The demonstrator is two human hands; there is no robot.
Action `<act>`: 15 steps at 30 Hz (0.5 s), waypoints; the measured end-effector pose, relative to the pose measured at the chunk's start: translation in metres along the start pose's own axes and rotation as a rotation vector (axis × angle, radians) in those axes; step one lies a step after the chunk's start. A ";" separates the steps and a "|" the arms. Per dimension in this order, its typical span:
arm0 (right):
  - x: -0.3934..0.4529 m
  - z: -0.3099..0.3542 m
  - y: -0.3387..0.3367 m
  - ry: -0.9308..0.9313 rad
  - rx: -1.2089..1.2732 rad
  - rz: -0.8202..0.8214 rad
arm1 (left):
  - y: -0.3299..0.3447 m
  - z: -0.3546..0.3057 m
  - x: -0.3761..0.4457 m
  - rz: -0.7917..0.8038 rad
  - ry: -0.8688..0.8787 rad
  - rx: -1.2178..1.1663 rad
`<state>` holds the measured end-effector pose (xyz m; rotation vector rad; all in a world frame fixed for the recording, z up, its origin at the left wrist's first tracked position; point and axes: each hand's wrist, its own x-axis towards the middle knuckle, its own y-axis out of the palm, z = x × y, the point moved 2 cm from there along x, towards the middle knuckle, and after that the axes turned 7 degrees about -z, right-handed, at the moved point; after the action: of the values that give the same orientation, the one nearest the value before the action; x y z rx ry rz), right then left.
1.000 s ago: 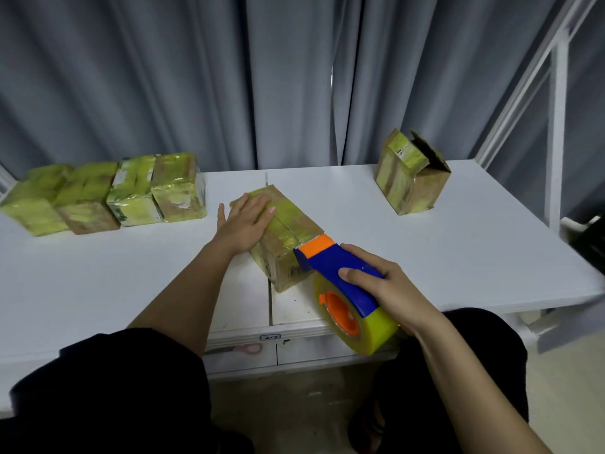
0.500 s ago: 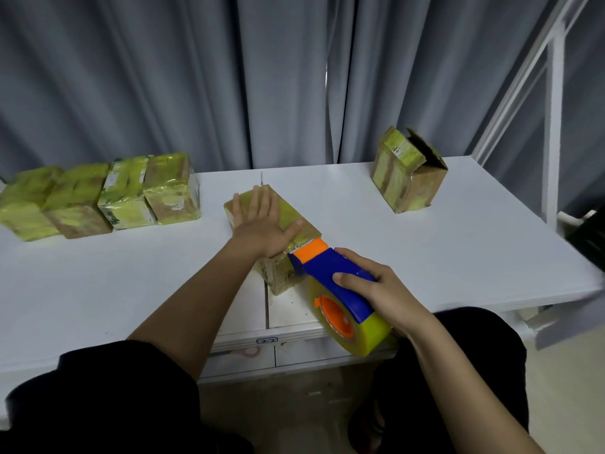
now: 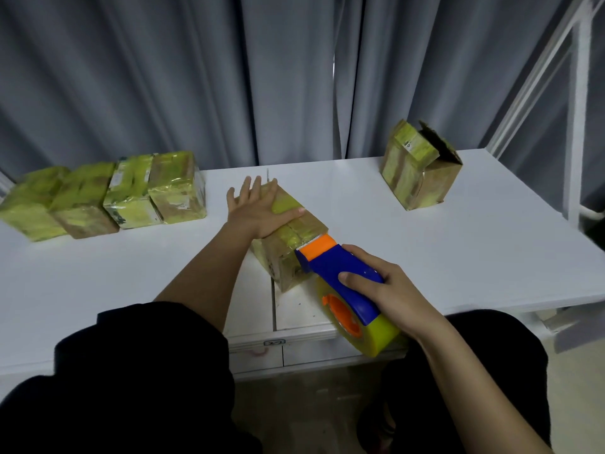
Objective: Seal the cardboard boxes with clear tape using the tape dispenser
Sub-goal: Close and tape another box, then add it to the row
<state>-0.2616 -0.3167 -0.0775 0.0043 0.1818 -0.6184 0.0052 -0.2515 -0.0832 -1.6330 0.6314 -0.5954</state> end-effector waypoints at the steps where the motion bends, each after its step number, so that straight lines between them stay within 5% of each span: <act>1: 0.000 -0.001 0.002 -0.002 0.006 0.000 | 0.001 0.002 0.000 -0.001 0.000 -0.031; 10: -0.003 -0.009 0.012 -0.081 0.006 -0.059 | -0.011 -0.016 -0.027 -0.321 0.178 0.255; 15: 0.006 -0.008 0.020 -0.068 0.033 -0.068 | -0.017 -0.006 -0.051 -0.365 0.245 -0.085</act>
<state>-0.2463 -0.3035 -0.0874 0.0085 0.1059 -0.6883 -0.0346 -0.2179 -0.0674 -1.7852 0.5419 -1.0594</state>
